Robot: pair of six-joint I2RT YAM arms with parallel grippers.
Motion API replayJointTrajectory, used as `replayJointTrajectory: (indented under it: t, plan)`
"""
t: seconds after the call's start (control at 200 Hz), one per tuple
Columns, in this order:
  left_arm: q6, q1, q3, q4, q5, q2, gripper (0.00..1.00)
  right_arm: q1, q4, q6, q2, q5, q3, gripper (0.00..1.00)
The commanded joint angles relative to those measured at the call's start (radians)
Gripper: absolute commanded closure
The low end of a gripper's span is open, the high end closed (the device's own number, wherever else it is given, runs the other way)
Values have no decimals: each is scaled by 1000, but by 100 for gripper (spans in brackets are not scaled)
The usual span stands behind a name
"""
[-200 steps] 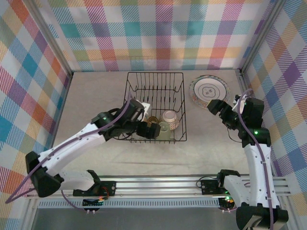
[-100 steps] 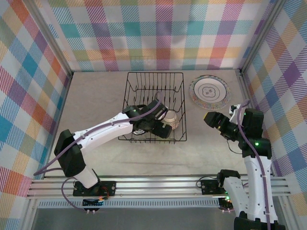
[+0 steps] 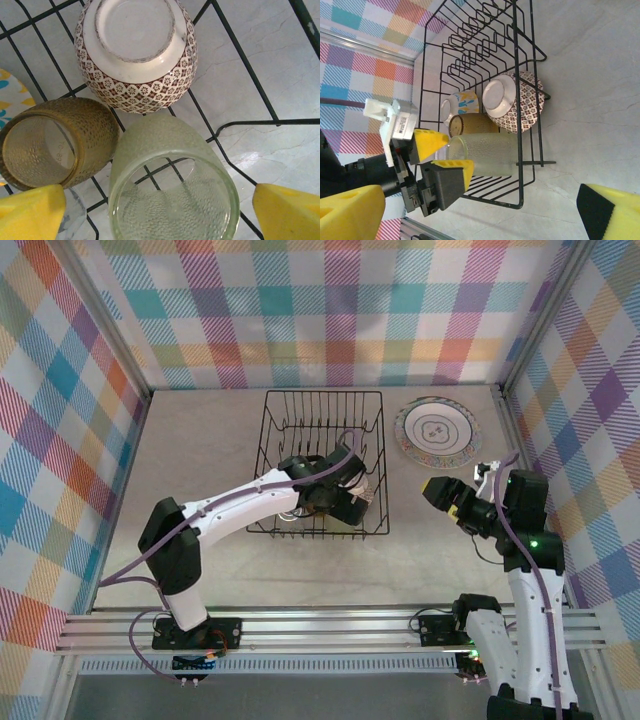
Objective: Unload the mixed dishes from the dish rack
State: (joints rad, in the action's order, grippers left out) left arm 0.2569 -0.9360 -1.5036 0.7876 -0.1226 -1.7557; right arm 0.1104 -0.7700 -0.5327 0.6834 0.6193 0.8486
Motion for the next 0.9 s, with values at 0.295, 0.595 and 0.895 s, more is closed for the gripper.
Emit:
replayJointTrajectory:
  t: [0.295, 0.595, 0.895]
  plan:
    - [68, -33, -50, 46, -68, -65, 14, -4, 44, -11, -50, 63, -50, 1]
    - [84, -35, -55, 71, -99, -71, 19, -3, 75, -45, -93, 78, -101, 1]
    - [98, -35, -91, 93, -78, -93, 32, -4, 70, -37, -98, 83, -96, 1]
